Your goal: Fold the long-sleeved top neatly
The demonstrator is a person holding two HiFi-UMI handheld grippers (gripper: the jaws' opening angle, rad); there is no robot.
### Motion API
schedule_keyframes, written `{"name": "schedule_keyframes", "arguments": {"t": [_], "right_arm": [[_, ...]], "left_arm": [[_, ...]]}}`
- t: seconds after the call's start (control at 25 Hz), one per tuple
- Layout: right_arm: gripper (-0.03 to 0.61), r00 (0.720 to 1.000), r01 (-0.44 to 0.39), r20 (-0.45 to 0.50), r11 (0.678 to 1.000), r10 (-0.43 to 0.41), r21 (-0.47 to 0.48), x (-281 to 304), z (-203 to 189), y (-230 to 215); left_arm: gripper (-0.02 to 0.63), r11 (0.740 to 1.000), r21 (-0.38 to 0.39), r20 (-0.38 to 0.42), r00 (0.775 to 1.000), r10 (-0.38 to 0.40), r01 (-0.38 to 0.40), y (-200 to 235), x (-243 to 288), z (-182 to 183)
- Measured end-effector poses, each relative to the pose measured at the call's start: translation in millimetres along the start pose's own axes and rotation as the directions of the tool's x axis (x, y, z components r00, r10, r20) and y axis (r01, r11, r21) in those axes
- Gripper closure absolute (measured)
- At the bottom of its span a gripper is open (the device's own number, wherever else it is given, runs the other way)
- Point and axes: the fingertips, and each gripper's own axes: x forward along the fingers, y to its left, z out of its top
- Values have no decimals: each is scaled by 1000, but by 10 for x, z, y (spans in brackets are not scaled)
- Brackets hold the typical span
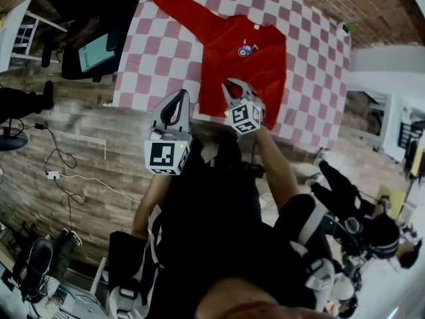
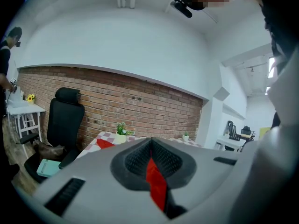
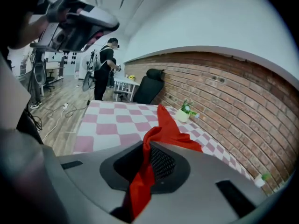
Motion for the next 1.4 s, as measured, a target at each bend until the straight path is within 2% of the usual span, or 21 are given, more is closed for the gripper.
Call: {"name": "schedule_keyframes", "arguments": {"t": [0.2,0.4,0.52,0.8,0.96,1.04,1.16,1.28,1.4], "right_arm": [[540,995,-48,-89,998,44,-49,235,-329,438],[540,983,-80,-169,995,69,-55,407,-522,721],[540,973,-96,-213,994,85,-43,491,-602,832],[538,956,-112,-272,994,108,2,577,-738,959],[532,943,-149,-291,987,160,58,604,-769,1079],[501,940,-154,-290,982,181,111,603,-743,1108],[463,950,-130,-261,978,171,165,535,-599,1041],[459,966,-113,-205,970,158,214,392,-350,931],[459,982,-102,-121,948,144,300,176,-48,756]], "left_arm": [[606,1000,-11,-9,1000,-12,12,84,-49,-78],[606,1000,-17,-18,1000,-23,23,179,-76,-134],[606,998,-56,-13,1000,-22,22,245,-82,-124],[606,997,-65,-26,998,-49,47,333,-94,-183],[606,997,-17,-34,997,-73,72,379,-105,-245],[606,997,-11,-35,996,-79,78,394,-103,-250],[606,996,-13,-32,996,-87,86,394,-89,-225],[606,996,-1,-24,996,-86,86,391,-74,-173],[606,996,-24,-33,996,-84,83,336,-65,-138]]}}
